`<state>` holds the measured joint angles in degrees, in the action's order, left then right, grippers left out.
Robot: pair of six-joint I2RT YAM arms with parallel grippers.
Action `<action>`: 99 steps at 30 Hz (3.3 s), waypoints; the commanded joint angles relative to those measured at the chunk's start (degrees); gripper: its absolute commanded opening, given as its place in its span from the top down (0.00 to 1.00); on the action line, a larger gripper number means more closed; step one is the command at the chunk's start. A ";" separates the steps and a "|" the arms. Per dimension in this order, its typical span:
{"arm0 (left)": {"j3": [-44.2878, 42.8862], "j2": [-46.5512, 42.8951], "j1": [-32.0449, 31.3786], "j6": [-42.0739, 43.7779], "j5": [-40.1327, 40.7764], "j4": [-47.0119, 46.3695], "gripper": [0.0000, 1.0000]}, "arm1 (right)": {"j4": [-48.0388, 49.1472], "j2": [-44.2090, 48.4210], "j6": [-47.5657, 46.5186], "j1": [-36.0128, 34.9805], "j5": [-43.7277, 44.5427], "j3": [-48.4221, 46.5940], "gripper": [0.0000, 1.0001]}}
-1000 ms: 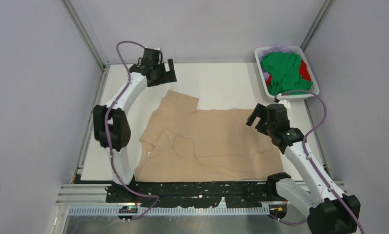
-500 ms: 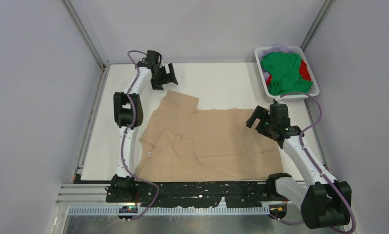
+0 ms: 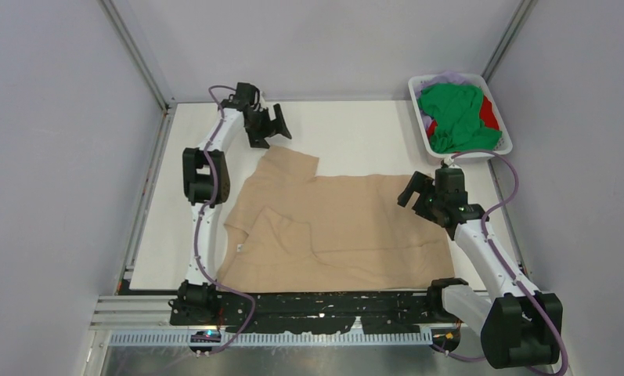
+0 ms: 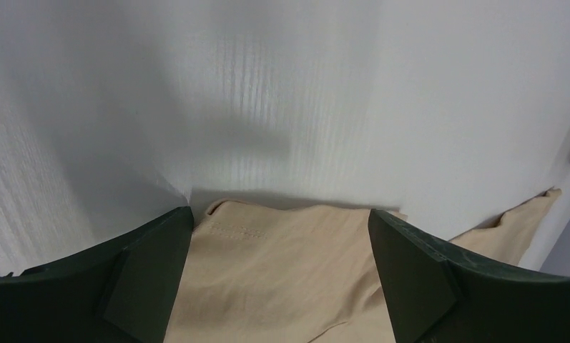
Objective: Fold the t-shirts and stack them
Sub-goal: Grab the side of the flattened tshirt furthest away from the robot with both arms
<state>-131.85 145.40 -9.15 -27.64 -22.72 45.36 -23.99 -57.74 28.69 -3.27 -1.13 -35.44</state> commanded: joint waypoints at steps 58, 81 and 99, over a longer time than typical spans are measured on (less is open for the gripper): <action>3.81 -9.41 -0.02 17.45 9.23 2.94 1.00 | -20.17 -68.75 7.46 -7.16 29.87 -70.87 0.03; 18.17 -19.75 -0.52 19.12 3.82 -3.90 1.00 | -27.74 -66.92 9.36 -7.14 31.75 -63.82 0.56; 41.47 -38.63 -5.90 25.42 4.31 -14.22 1.00 | -13.96 -54.63 4.37 -8.08 26.87 -51.66 0.95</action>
<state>-95.66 114.41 -13.26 -4.95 -18.15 36.71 -42.83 -120.95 34.79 -10.63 27.18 -91.74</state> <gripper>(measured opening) 0.038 0.070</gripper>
